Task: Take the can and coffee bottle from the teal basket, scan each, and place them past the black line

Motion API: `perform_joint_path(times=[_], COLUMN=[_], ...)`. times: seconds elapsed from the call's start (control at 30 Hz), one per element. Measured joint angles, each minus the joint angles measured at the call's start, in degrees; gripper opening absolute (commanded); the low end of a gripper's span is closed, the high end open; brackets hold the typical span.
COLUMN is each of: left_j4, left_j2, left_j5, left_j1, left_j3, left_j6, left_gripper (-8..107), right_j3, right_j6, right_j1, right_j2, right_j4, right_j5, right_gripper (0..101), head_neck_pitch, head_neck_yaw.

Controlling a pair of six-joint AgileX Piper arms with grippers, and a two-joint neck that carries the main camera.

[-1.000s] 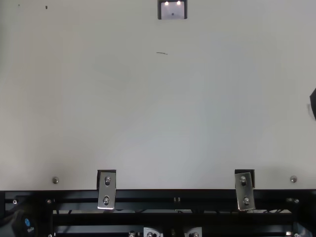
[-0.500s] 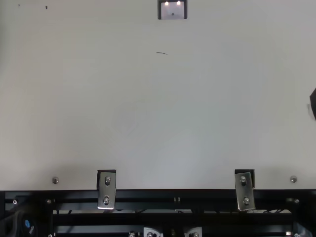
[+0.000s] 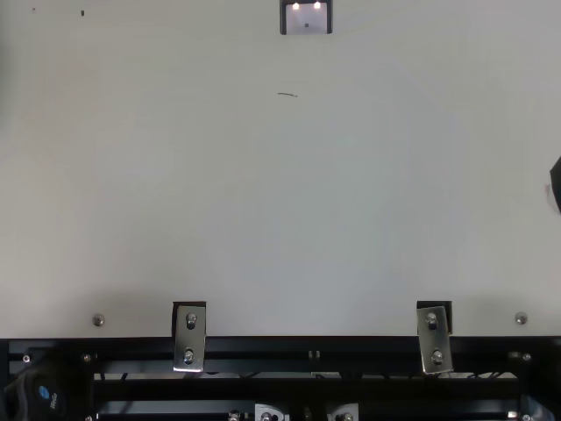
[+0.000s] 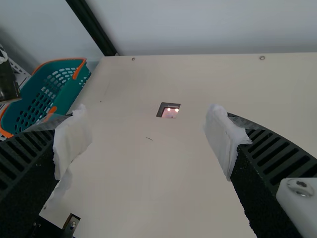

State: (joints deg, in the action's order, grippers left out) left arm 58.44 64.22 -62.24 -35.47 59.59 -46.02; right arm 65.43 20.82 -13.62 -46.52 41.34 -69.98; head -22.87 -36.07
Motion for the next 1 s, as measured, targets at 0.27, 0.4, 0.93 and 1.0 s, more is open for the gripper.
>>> perform_joint_path(times=[0.27, 0.4, 0.93, 1.0], left_j4=[-0.1, -0.1, 1.3, 2.0], left_j2=[-0.9, -0.9, -4.1, -4.7], left_j5=[-0.7, -0.7, -5.5, -6.2], left_j1=[0.0, 0.0, 5.0, 5.9], left_j3=[0.0, 0.0, -3.2, -3.8], left_j6=[-1.6, -1.6, 9.3, 10.9], left_gripper=[10, 10, 10, 10], right_j3=[0.0, 0.0, 0.0, 0.0], right_j6=[0.0, 0.0, 0.0, 0.0], right_j1=[0.0, 0.0, 0.0, 0.0], right_j2=[0.0, 0.0, 0.0, 0.0], right_j4=[0.0, 0.0, 0.0, 0.0], right_j5=[0.0, 0.0, 0.0, 0.0], right_gripper=[101, 101, 101, 101], head_neck_pitch=[-0.3, -0.3, 0.0, 0.0], head_neck_yaw=[0.0, -0.3, 4.1, 7.0])
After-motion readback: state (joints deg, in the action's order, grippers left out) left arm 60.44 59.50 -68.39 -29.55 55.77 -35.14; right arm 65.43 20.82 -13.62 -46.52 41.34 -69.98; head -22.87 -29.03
